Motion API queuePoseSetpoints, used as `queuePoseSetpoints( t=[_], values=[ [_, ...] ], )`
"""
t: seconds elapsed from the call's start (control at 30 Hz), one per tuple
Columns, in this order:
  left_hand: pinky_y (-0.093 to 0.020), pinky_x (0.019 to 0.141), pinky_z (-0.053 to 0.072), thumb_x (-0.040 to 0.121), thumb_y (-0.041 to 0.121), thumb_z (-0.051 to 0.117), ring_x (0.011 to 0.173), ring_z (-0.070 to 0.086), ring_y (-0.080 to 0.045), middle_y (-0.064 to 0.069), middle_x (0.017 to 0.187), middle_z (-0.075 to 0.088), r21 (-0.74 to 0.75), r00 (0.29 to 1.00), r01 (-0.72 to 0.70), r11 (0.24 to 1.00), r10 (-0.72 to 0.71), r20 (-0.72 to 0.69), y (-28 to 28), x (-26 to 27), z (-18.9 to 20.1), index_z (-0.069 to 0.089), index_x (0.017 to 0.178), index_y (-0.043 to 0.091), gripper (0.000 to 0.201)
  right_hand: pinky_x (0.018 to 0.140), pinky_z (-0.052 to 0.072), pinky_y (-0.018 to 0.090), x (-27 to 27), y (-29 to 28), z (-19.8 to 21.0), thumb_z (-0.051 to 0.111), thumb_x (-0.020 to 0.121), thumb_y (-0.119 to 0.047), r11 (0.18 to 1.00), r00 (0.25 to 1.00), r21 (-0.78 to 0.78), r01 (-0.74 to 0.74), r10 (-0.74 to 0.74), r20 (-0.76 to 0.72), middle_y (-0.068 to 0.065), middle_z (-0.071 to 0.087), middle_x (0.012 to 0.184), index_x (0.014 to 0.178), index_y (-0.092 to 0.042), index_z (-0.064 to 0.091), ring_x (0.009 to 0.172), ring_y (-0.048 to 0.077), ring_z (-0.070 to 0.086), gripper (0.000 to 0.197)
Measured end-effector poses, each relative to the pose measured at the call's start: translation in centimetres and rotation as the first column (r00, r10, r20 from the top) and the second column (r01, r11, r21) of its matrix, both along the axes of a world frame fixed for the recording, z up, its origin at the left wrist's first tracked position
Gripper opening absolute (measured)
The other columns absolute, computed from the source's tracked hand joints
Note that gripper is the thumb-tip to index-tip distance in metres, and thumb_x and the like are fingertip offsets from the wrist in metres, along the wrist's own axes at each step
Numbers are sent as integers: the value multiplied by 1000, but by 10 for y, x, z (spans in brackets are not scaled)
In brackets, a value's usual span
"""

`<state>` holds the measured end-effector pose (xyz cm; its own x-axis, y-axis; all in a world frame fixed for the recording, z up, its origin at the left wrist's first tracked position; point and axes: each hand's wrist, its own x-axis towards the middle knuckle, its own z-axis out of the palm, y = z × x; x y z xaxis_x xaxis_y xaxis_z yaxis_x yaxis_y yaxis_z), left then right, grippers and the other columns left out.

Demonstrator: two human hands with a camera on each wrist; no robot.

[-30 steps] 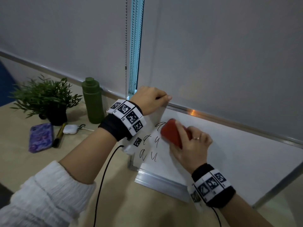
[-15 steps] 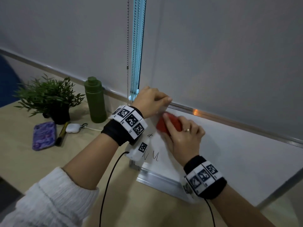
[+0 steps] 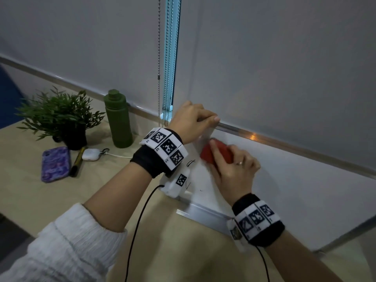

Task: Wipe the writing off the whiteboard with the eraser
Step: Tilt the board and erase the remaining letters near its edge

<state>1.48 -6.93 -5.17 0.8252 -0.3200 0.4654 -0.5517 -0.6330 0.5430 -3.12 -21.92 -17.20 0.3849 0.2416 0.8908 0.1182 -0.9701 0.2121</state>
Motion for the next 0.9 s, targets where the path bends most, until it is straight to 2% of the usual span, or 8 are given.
queuePoseSetpoints(
  t=[0.1, 0.23, 0.33, 0.4, 0.5, 0.63, 0.8, 0.9],
  values=[
    [-22, 59, 15, 87, 34, 48, 84, 35, -19, -2, 76, 50, 10, 1000, 20, 1000, -20, 13, -1, 4, 1, 66, 99, 20, 26, 76, 26, 35, 8, 0, 6, 50, 83, -49, 997, 999, 66, 41, -42, 22, 3, 42, 105, 125, -33, 46, 91, 24, 39, 45],
    [-22, 65, 19, 88, 33, 47, 85, 35, -20, 6, 64, 43, 8, 999, 30, 1000, -29, -33, -3, 14, 2, 67, 98, 21, 25, 74, 31, 34, -8, -8, -72, 68, 62, -24, 948, 966, -287, -139, 65, -252, 1, 45, 99, 119, -32, 51, 85, 22, 40, 60],
    [-22, 65, 18, 88, 35, 47, 88, 35, -19, 14, 63, 38, 27, 996, 26, 999, -24, -81, -4, 20, 3, 66, 99, 23, 26, 72, 33, 34, -18, -18, -101, 79, 51, -27, 887, 911, -394, -240, 65, -408, -1, 45, 96, 112, -33, 55, 82, 22, 42, 66],
    [-22, 70, 20, 88, 36, 46, 90, 38, -21, 14, 63, 37, 52, 995, 37, 998, -31, -100, -4, 22, 3, 66, 99, 23, 26, 74, 30, 34, -12, -16, -82, 78, 48, -24, 923, 930, -325, -206, 81, -359, 0, 42, 99, 115, -34, 50, 83, 22, 41, 74],
    [-23, 74, 24, 88, 35, 47, 94, 46, -27, 5, 65, 43, 79, 994, 50, 996, -41, -103, -7, 26, 3, 66, 98, 21, 26, 76, 26, 35, 6, -7, -19, 71, 66, -37, 996, 993, -67, -59, 52, -108, 3, 41, 105, 123, -34, 44, 88, 24, 38, 62],
    [-25, 76, 27, 88, 32, 48, 90, 52, -31, -4, 76, 50, 58, 997, 65, 996, -62, -53, -7, 30, 2, 67, 96, 18, 25, 77, 26, 37, 30, 10, 14, 51, 79, -48, 985, 997, 168, 36, -24, -73, 6, 39, 107, 128, -32, 41, 92, 25, 36, 53],
    [-25, 75, 26, 88, 34, 47, 97, 47, -30, -14, 83, 57, 59, 993, 47, 997, -40, -110, -11, 38, 3, 66, 98, 21, 26, 68, 40, 34, 9, 18, -84, 81, 51, -27, 924, 918, -327, -200, 60, -392, 2, 49, 95, 118, -30, 50, 81, 23, 42, 73],
    [-27, 78, 28, 88, 35, 47, 99, 45, -29, -10, 82, 56, 50, 990, 34, 998, -26, -139, -13, 38, 3, 66, 100, 21, 26, 67, 37, 33, 9, 16, -88, 80, 50, -27, 932, 913, -303, -198, 63, -404, -3, 51, 92, 112, -33, 53, 79, 21, 41, 68]
  ],
)
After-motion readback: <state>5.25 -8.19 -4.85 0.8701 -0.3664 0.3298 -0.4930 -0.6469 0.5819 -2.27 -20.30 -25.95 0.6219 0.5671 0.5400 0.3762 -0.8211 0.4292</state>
